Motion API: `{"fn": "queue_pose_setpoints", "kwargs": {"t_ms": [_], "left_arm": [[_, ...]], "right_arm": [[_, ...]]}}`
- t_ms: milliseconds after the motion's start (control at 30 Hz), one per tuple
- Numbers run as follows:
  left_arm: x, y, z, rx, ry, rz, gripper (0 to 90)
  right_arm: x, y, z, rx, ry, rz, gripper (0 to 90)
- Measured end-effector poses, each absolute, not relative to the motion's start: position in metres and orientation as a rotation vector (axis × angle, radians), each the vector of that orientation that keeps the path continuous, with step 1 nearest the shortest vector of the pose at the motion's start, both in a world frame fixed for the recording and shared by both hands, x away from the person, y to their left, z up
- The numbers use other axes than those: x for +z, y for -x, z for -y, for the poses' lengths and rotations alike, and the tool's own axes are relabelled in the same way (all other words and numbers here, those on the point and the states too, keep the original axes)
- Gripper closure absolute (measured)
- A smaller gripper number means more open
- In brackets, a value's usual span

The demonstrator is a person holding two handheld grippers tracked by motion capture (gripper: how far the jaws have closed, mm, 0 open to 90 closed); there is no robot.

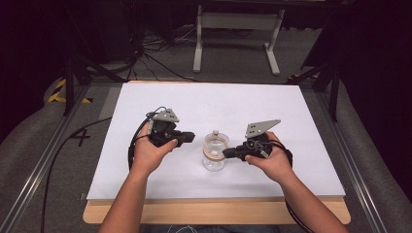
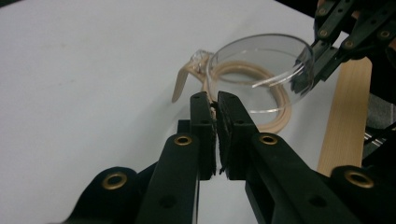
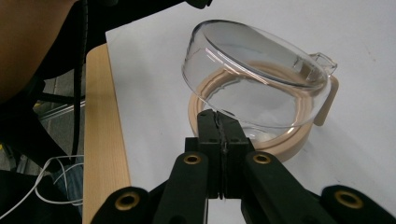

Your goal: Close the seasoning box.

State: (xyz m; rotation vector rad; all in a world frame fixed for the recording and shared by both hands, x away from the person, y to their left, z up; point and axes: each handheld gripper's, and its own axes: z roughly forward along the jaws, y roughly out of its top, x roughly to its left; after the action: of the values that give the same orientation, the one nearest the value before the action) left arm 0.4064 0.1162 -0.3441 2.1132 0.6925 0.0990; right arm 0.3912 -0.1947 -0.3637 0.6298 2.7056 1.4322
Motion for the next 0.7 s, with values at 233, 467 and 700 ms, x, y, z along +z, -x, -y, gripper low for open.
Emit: {"fn": "queue_pose_setpoints", "kwargs": {"t_ms": [233,467,700], "left_arm": [[-0.345,-0.401,-0.126,0.084,-2.137,-0.722,84.5],[-0.35,-0.401,-0.128,0.036,-2.199,-0.747,83.9],[-0.352,-0.402,-0.13,0.027,-2.229,-0.761,83.8]], "right_arm": [[-0.366,-0.391,0.197,1.396,-0.635,-2.727,89.9],[-0.368,-0.39,0.199,1.329,-0.631,-2.775,89.9],[-0.365,-0.387,0.201,1.297,-0.635,-2.795,89.9]]}}
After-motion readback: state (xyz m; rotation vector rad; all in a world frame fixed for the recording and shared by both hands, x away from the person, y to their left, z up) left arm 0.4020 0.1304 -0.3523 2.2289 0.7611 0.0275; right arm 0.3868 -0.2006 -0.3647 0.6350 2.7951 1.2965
